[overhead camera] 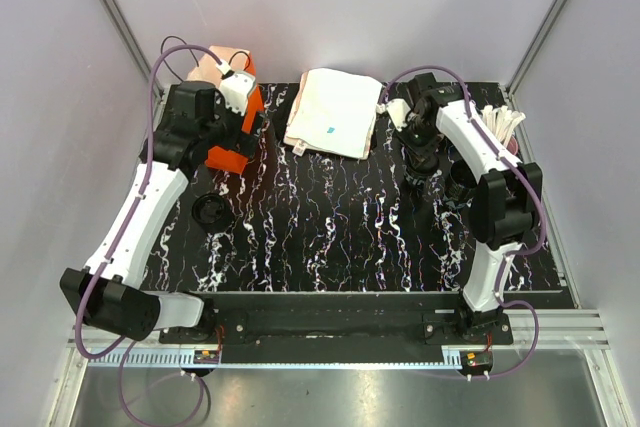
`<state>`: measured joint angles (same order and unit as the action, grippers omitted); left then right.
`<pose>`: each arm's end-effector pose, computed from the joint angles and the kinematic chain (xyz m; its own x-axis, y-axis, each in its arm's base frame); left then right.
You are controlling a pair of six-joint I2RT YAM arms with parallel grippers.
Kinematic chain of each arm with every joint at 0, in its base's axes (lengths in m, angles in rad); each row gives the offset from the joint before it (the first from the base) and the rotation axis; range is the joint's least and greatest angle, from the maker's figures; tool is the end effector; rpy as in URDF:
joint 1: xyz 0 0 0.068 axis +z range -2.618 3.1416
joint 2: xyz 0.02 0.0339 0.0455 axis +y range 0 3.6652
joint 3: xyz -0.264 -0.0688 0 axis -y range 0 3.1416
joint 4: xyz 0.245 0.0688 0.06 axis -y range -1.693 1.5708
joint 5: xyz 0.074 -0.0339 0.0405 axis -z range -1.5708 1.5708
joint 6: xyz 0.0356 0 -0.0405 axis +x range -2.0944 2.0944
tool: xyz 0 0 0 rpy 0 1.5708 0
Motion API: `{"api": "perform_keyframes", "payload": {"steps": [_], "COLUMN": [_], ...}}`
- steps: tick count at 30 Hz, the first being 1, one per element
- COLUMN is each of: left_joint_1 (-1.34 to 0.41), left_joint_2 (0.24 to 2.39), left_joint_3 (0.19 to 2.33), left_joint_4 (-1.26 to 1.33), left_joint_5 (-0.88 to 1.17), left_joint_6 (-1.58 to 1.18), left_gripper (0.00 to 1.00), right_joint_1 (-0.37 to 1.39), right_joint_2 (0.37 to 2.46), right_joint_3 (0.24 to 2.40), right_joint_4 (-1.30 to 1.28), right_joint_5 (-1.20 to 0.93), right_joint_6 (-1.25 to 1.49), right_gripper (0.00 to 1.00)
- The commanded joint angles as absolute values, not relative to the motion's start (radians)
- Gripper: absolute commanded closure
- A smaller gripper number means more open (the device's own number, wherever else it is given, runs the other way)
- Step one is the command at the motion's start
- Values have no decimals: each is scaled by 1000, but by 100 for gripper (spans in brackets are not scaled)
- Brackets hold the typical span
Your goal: Pack the takeout coffee
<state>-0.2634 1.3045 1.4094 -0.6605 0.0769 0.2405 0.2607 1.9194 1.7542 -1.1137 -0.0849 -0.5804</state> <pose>0.2705 -0.0758 0.3958 -0.4178 0.3586 -0.8348 0.4346 0.8857 0.1630 0.3791 0.1043 0.2757 -0.6200 -0.7309 -0.2852 -0.7419 0.6645 -0.0899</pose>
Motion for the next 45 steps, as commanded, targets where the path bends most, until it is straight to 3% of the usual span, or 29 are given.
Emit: {"api": "perform_keyframes", "payload": {"steps": [1, 12, 17, 23, 26, 29, 34, 45], "left_joint_1": [-255, -255, -253, -253, -255, -253, -252, -242], "left_joint_2": [1272, 1264, 1266, 1264, 1264, 1275, 1289, 1414], "left_joint_3": [1394, 1393, 1402, 1416, 1427, 1448, 1488, 1612], "left_joint_4": [-620, -617, -618, -621, -621, -621, -604, -548], "left_joint_5": [34, 29, 28, 28, 15, -21, -78, -213], "left_joint_6": [244, 245, 249, 252, 262, 267, 275, 354], "left_gripper": [1, 1, 1, 1, 1, 1, 1, 1], "right_joint_1": [259, 259, 259, 259, 261, 259, 261, 259], "right_joint_2": [1945, 1971, 1964, 1931, 1908, 1882, 1838, 1615], "right_joint_3": [1805, 1790, 1786, 1805, 1825, 1845, 1882, 1882], "right_joint_4": [-1163, -1161, -1163, -1161, -1166, -1167, -1175, -1129], "right_joint_5": [-40, -41, -37, -38, -31, -25, -37, -169], "right_joint_6": [-595, -603, -606, -595, -588, -578, -551, -442], "right_gripper": [100, 100, 81, 74, 64, 48, 34, 29]}}
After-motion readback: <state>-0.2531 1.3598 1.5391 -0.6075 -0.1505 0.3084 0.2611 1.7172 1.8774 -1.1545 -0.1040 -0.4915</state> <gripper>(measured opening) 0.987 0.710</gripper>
